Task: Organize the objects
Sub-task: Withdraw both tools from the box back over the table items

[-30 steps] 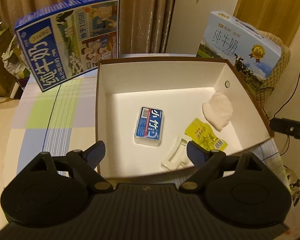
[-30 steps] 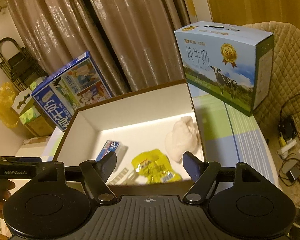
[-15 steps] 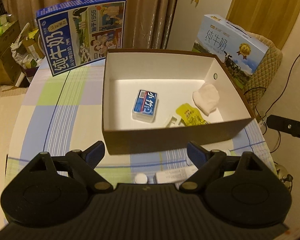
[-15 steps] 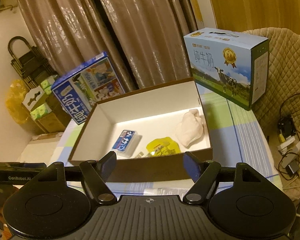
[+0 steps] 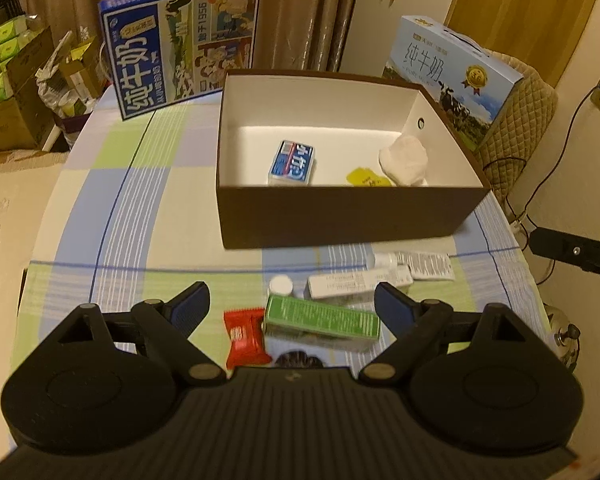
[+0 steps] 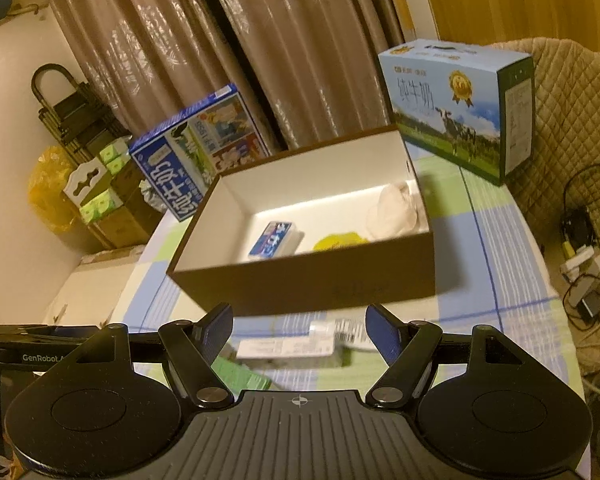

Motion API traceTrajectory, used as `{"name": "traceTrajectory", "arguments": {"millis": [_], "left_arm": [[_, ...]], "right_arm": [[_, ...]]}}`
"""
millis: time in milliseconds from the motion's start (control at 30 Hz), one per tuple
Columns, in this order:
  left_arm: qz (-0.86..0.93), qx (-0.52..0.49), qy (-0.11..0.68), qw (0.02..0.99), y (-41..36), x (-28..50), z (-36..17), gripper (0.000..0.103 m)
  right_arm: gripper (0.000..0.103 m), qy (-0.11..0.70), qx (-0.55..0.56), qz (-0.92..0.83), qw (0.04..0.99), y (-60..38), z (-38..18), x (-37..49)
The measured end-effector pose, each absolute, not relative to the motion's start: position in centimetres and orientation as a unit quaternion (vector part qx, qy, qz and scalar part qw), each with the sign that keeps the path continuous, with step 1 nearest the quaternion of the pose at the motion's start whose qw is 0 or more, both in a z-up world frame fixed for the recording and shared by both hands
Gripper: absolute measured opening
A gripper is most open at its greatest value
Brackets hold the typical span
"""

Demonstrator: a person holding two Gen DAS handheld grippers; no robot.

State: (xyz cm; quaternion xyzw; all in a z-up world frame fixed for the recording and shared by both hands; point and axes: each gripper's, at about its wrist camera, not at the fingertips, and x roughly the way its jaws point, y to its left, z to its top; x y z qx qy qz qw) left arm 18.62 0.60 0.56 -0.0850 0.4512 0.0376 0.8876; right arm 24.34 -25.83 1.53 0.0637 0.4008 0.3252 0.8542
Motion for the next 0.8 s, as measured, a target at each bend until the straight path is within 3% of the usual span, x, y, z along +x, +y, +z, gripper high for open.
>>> {"name": "traceTrajectory", "arguments": {"millis": [800], "left_arm": [[0.04,-0.087,0.474,0.875,-0.8,13.0,-2.0,0.087]], "right_arm": [[0.071,0.428,0.02,0.339,0.837,-25.8,-0.3,20.3]]}}
